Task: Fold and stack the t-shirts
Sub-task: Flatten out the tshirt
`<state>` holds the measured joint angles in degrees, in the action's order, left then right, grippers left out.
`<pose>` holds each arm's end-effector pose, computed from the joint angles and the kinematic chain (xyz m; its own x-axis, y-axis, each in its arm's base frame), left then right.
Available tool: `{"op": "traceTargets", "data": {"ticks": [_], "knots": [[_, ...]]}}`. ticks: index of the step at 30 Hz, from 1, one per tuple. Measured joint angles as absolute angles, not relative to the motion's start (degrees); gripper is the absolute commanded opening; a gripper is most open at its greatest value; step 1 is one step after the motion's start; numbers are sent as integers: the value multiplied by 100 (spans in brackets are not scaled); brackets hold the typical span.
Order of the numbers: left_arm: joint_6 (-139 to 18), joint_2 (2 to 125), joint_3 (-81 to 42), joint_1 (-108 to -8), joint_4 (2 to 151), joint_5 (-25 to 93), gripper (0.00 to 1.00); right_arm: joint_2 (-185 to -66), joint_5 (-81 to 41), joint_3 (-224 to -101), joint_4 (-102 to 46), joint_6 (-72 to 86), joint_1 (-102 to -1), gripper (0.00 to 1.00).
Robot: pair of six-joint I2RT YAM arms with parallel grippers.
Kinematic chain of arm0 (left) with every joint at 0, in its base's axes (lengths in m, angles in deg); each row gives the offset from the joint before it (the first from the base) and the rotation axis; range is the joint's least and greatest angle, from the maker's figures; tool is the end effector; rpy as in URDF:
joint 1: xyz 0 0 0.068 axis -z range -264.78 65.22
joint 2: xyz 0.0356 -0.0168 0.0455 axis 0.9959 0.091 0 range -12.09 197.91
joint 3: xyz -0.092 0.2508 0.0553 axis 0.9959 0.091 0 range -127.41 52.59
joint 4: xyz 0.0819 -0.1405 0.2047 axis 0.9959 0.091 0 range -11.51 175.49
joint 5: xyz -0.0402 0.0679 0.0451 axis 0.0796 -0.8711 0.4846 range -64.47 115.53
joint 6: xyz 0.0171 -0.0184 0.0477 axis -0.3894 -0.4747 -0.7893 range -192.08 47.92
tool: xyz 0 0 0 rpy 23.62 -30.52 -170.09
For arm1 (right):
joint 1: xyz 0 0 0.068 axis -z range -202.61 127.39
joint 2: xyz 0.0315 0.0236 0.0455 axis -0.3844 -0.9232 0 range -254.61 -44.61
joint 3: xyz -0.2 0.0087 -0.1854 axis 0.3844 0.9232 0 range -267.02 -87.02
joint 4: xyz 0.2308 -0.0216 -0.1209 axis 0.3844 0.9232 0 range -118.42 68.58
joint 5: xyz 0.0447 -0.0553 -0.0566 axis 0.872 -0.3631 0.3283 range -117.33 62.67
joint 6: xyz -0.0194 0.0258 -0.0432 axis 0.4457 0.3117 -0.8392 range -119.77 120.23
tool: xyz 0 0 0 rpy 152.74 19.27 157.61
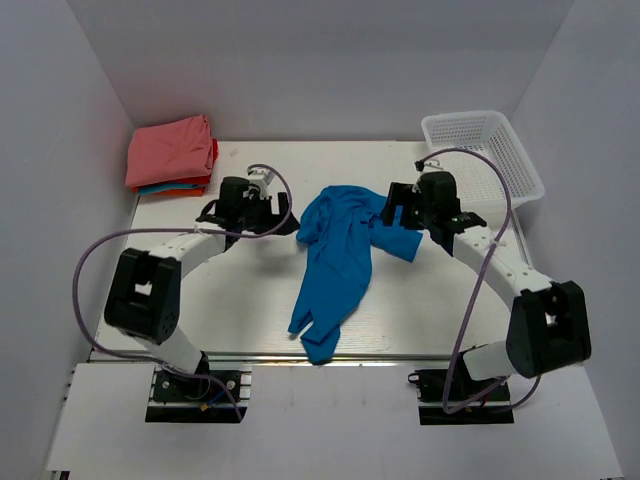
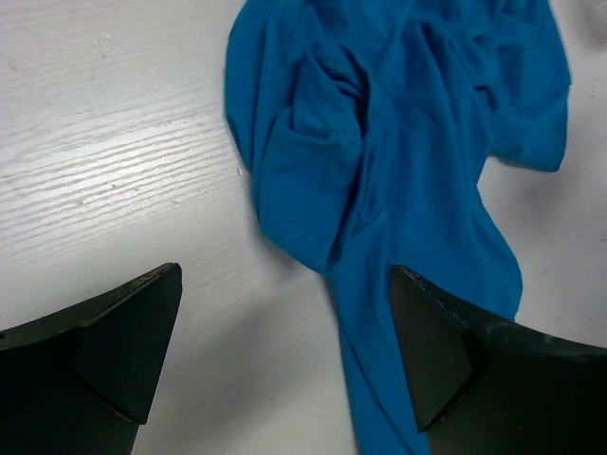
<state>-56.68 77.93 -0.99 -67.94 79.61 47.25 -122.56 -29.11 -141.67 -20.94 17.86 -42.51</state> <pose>0.3194 -0.1103 0.2149 -0.7086 -0.0433 -0.7043 0.3752 0.8222 -0.4280 0.2898 0.1037 0.2739 -0.5541 0.1213 -0.8236 -0.1546 0.9571 0.2451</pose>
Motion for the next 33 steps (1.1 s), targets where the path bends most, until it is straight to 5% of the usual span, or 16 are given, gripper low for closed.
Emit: {"op": "traceTargets", "data": {"ticks": [9, 13, 14, 17, 22, 25, 31, 33], "knots": [[-5705, 9485, -1231, -6457, 8016, 4690, 90, -13764, -2985, -15234, -1773, 1936, -3824, 81], [-5758, 9659, -1295, -6376, 8117, 4602, 73, -14588, -3057, -15990, -1679, 1810, -3715, 78], [-5773, 9686, -1312, -6348, 8125, 4604, 58, -14780, -3062, -16169, -1668, 1770, -3689, 76], [-5836, 9826, -1474, -6285, 8154, 4611, 40, -15325, -3036, -16652, -1606, 1663, -3628, 74], [-5963, 9972, -1559, -6197, 8154, 4764, 33, -15930, -3068, -17120, -1563, 1508, -3553, 74], [-6005, 9989, -1559, -6178, 8143, 4965, 0, -16160, -3090, -17253, -1519, 1440, -3512, 73], [-6153, 9939, -1323, -6147, 7867, 5230, 0, -16402, -2832, -17295, -1484, 1261, -3466, 60], [-6134, 9821, -1076, -6136, 7767, 5127, 0, -16402, -2629, -17271, -1499, 1126, -3466, 39]]}}
